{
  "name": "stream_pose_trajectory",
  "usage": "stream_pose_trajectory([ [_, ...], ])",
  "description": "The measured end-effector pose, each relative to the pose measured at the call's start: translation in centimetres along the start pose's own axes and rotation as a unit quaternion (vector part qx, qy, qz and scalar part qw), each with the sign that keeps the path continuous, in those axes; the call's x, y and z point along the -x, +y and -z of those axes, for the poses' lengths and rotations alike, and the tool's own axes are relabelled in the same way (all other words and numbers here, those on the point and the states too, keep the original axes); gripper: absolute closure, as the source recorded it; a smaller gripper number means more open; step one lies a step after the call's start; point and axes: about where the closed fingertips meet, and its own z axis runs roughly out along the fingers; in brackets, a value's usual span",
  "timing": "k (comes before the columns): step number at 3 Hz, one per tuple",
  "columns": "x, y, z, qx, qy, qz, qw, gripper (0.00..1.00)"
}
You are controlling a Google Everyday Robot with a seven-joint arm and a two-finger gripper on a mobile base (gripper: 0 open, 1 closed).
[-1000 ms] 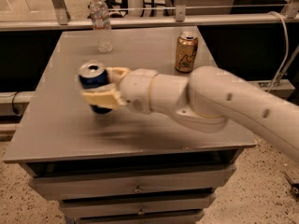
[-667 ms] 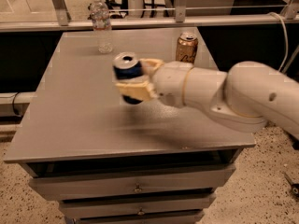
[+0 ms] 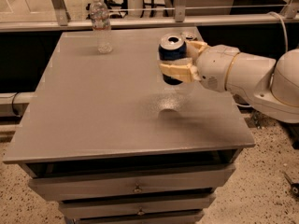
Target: Move pepsi can near orange can
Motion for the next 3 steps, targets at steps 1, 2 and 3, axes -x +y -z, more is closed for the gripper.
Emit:
stream_pose_trajectory([
  [1, -0.2, -0.4, 0.0, -0.004, 0.002, 0.0, 1.0, 1.0],
  [2, -2.7, -4.4, 0.4, -0.038, 0.021, -0.003, 0.9991, 1.0],
  [3, -5.3, -7.5, 1.4, -0.067, 0.04, -0.015, 0.9969, 1.0],
])
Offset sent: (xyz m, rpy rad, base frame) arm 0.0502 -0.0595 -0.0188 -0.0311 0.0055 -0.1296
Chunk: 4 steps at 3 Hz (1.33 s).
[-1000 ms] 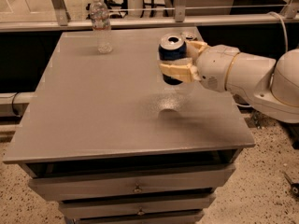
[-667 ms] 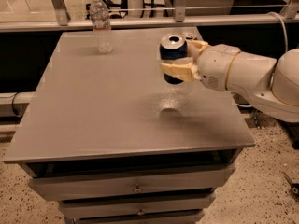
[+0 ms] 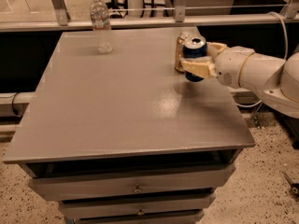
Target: Move pepsi can near orange can
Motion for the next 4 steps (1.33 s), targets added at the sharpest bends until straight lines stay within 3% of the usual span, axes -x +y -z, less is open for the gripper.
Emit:
stream_pose_trajectory([
  [1, -3.1, -2.8, 0.9, -0.036, -0.008, -0.041, 0.9985, 1.0],
  [2, -4.1, -4.1, 0.0, -0.045, -0.042, -0.073, 0.9954, 1.0],
  [3, -4.3, -4.6, -1.4, -0.039, -0.057, -0.085, 0.994, 0.98],
  [4, -4.8, -5.0, -2.1, -0.037, -0.051, -0.088, 0.9942, 0.75],
])
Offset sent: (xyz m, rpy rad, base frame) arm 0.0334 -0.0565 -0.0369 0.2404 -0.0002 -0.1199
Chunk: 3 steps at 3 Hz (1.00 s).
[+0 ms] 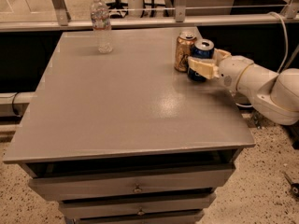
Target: Move pepsi can near orange can
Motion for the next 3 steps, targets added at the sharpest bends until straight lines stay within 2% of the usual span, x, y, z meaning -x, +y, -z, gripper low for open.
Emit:
stream_pose_trajectory([
  [2, -0.18, -0.67, -0.29, 0.004, 0.007, 0.004, 1.0, 0.15],
  [3, 0.03, -0.8, -0.13, 0.005, 0.007, 0.008, 0.9999, 0.0],
])
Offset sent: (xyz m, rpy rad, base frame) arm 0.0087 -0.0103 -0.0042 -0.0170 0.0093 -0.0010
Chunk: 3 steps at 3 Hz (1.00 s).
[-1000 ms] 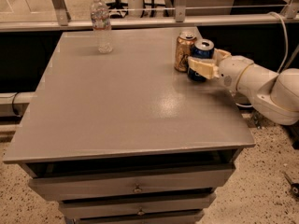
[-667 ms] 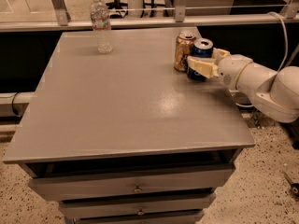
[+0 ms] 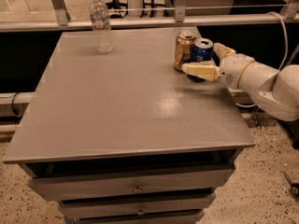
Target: Move pepsi can near orange can
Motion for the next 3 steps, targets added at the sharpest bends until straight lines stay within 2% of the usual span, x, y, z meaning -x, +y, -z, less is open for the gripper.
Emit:
stream_pose_trajectory([
  [1, 2.1, -1.1, 2.3, 0.004, -0.001, 0.02, 0.9998, 0.0],
  [2, 5.7, -2.6, 8.0, 0.028, 0.002, 0.055, 0.9981, 0.0],
  [3, 9.5, -2.3, 13.2, 0.065, 0.007, 0.088, 0.9939, 0.0],
])
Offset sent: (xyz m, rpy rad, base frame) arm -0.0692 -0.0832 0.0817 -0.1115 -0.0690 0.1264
